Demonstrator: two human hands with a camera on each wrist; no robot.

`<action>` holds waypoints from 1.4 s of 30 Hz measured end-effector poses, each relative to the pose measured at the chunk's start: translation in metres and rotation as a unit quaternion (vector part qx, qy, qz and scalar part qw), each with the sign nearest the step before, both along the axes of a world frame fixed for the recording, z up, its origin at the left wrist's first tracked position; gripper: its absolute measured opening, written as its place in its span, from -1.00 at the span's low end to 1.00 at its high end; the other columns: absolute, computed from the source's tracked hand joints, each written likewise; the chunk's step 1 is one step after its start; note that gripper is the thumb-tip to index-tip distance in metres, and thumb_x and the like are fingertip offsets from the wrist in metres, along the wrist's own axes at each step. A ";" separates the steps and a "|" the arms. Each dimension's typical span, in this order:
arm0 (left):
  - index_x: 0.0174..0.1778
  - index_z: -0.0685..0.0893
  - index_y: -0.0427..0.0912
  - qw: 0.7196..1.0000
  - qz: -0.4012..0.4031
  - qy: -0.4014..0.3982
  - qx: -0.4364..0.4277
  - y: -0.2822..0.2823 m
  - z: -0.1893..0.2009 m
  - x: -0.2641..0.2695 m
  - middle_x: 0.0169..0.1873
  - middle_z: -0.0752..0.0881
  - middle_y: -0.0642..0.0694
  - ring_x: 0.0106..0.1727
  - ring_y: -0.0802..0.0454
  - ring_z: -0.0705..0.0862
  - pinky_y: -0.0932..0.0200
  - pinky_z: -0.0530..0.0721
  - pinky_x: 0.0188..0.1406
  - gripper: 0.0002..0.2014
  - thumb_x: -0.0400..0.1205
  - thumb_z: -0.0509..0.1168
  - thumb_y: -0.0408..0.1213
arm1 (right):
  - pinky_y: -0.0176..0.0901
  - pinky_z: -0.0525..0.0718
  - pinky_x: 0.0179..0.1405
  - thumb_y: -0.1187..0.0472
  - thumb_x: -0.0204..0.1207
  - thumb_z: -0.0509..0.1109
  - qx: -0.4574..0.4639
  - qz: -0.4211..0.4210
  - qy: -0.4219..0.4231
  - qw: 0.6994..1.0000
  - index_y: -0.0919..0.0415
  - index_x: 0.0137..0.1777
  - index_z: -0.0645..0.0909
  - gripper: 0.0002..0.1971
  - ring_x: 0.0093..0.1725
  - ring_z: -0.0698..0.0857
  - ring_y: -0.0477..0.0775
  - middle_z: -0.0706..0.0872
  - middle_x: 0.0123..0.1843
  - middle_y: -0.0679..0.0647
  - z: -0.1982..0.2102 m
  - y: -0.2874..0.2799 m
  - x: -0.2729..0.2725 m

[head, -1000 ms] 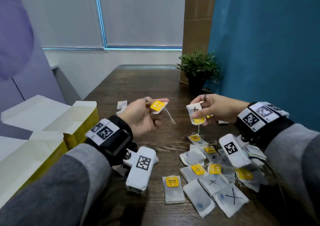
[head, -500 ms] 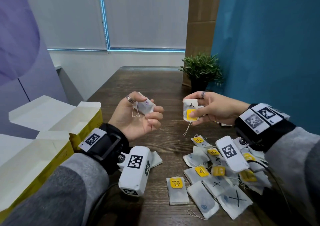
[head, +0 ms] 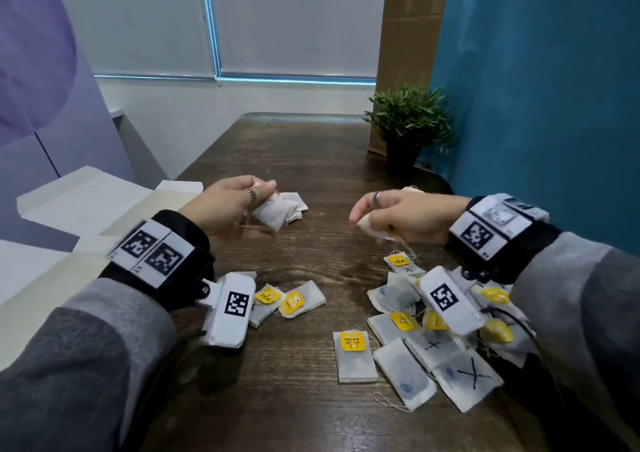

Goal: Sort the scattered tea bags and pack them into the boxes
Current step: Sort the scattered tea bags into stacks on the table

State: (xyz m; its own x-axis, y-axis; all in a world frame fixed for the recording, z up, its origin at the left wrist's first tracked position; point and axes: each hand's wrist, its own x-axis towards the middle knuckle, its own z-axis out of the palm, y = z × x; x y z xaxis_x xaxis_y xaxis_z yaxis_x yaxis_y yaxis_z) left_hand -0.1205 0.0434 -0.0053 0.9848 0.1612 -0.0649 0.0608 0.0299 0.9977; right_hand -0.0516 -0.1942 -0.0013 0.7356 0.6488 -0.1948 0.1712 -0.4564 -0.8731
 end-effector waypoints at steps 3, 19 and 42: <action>-0.27 0.53 -0.17 0.999 0.007 -0.002 0.037 0.004 -0.005 -0.003 -0.47 0.73 -0.15 -0.56 -0.01 0.73 0.26 0.64 -0.70 -0.81 0.66 0.24 -0.24 | -0.48 0.49 -0.31 0.15 0.61 0.31 -0.209 0.137 -0.095 0.964 0.13 0.17 0.59 -0.81 -0.39 0.55 -0.32 0.59 -0.37 -0.24 -0.003 0.030 -0.013; 0.00 0.66 -0.29 0.999 -0.031 0.044 0.004 0.007 -0.006 -0.013 -0.08 0.71 -0.36 -0.28 -0.10 0.79 0.06 0.80 -0.34 -0.82 0.69 0.14 -0.44 | -0.32 0.61 -0.17 0.33 0.30 0.56 0.038 0.030 -0.377 0.925 0.04 0.07 0.56 -0.61 -0.21 0.68 -0.16 0.71 -0.22 -0.10 0.000 0.045 -0.020; 0.26 0.64 -0.02 0.980 -0.028 -0.162 0.112 -0.025 -0.003 -0.013 0.11 0.75 -0.08 -0.08 0.07 0.77 0.19 0.75 -0.03 -0.39 0.32 0.54 -0.55 | -0.43 0.47 -0.47 0.44 0.51 0.35 0.105 -0.036 -0.169 0.979 0.03 0.20 0.50 -0.63 -0.41 0.49 -0.15 0.61 -0.06 0.03 0.011 0.005 -0.015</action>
